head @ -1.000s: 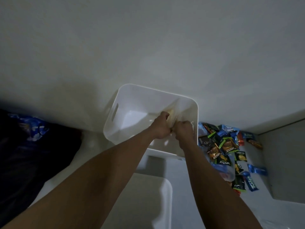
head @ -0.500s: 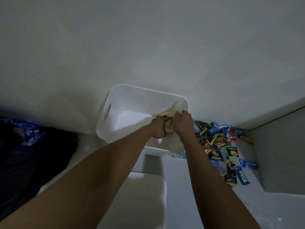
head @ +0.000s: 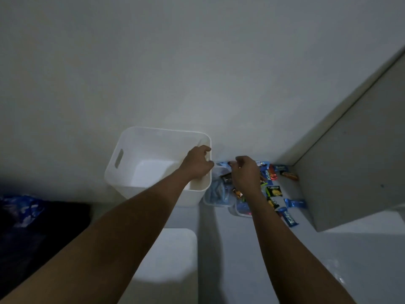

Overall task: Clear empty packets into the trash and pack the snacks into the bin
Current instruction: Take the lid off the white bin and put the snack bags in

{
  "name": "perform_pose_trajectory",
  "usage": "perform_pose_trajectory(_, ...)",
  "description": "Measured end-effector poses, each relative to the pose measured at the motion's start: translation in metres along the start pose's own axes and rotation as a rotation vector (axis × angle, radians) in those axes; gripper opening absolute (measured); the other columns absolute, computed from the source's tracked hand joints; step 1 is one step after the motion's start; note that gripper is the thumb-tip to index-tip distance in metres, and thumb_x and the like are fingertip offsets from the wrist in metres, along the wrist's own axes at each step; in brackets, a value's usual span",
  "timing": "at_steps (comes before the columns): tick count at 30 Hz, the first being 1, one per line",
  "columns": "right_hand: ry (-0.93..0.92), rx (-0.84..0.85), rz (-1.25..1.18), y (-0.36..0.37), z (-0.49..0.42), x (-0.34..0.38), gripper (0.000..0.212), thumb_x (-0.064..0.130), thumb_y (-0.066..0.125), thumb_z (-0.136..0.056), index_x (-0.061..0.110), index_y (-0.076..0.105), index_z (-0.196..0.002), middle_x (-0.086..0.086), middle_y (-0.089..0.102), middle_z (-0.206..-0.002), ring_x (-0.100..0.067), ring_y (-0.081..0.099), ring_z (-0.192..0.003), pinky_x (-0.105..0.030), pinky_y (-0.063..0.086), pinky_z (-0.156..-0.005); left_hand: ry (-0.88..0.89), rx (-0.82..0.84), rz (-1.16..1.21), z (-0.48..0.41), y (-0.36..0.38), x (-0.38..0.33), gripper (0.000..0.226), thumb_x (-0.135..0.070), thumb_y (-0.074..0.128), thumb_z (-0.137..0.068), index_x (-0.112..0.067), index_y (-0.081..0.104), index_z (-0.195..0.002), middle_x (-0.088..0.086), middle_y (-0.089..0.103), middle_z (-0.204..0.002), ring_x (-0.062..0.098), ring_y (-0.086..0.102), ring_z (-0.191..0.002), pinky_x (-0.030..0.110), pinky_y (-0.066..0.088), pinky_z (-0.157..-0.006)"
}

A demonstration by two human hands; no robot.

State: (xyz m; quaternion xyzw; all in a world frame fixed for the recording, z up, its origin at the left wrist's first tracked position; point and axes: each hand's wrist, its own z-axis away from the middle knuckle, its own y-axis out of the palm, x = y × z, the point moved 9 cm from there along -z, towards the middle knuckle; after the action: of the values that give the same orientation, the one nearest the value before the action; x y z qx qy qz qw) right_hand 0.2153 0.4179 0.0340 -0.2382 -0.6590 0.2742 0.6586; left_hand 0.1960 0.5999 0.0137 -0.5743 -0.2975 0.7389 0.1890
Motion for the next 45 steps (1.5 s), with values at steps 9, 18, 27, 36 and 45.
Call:
perform_pose_trajectory(9, 0.012, 0.049, 0.013, -0.11, 0.058, -0.167, 0.02, 0.01, 0.053, -0.097, -0.003, 0.068, -0.099, -0.018, 0.071, -0.092, -0.031, 0.066, -0.087, -0.039, 0.053, -0.077, 0.108, -0.095, 0.037, 0.093, 0.112, -0.115, 0.036, -0.019, 0.07, -0.079, -0.012, 0.068, -0.114, 0.012, 0.069, -0.107, 0.026, 0.065, -0.1, 0.035, 0.052, -0.085)
perform_pose_trajectory(18, 0.139, 0.293, 0.181, -0.176, 0.137, -0.354, 0.044, 0.021, 0.07, -0.088, 0.012, 0.06, -0.13, -0.013, 0.062, -0.122, -0.031, 0.059, -0.114, -0.034, 0.045, -0.096, -0.111, 0.284, -0.221, 0.199, 0.32, -0.097, 0.069, -0.044, 0.07, -0.082, -0.024, 0.045, -0.143, 0.005, 0.048, -0.142, 0.028, 0.045, -0.13, 0.038, 0.04, -0.106)
perform_pose_trajectory(27, 0.243, 0.517, 0.121, -0.157, 0.164, -0.488, 0.113, 0.069, 0.088, -0.046, 0.037, 0.041, -0.144, -0.001, 0.062, -0.122, -0.019, 0.065, -0.106, -0.041, 0.06, -0.086, -0.179, 0.39, -0.377, 0.241, 0.401, -0.086, 0.104, -0.061, 0.072, -0.071, -0.03, 0.017, -0.154, 0.009, 0.03, -0.152, 0.039, 0.034, -0.134, 0.05, 0.038, -0.107)
perform_pose_trajectory(36, 0.234, 0.556, 0.193, -0.168, 0.164, -0.453, 0.107, 0.052, 0.088, -0.048, 0.016, 0.049, -0.14, -0.015, 0.057, -0.127, -0.026, 0.061, -0.113, -0.025, 0.048, -0.089, -0.222, 0.296, -0.431, 0.235, 0.418, -0.083, 0.075, -0.033, 0.072, -0.081, -0.021, 0.032, -0.143, 0.009, 0.032, -0.143, 0.033, 0.042, -0.12, 0.04, 0.047, -0.089)
perform_pose_trajectory(45, 0.211, 0.512, 0.096, -0.169, 0.161, -0.429, 0.085, 0.014, 0.088, -0.07, 0.005, 0.046, -0.143, -0.01, 0.056, -0.122, -0.025, 0.056, -0.116, -0.01, 0.035, -0.084, -0.131, 0.277, -0.145, 0.23, 0.401, -0.073, 0.082, -0.022, 0.074, -0.08, -0.022, 0.033, -0.151, 0.013, 0.048, -0.138, 0.034, 0.054, -0.119, 0.042, 0.045, -0.103)
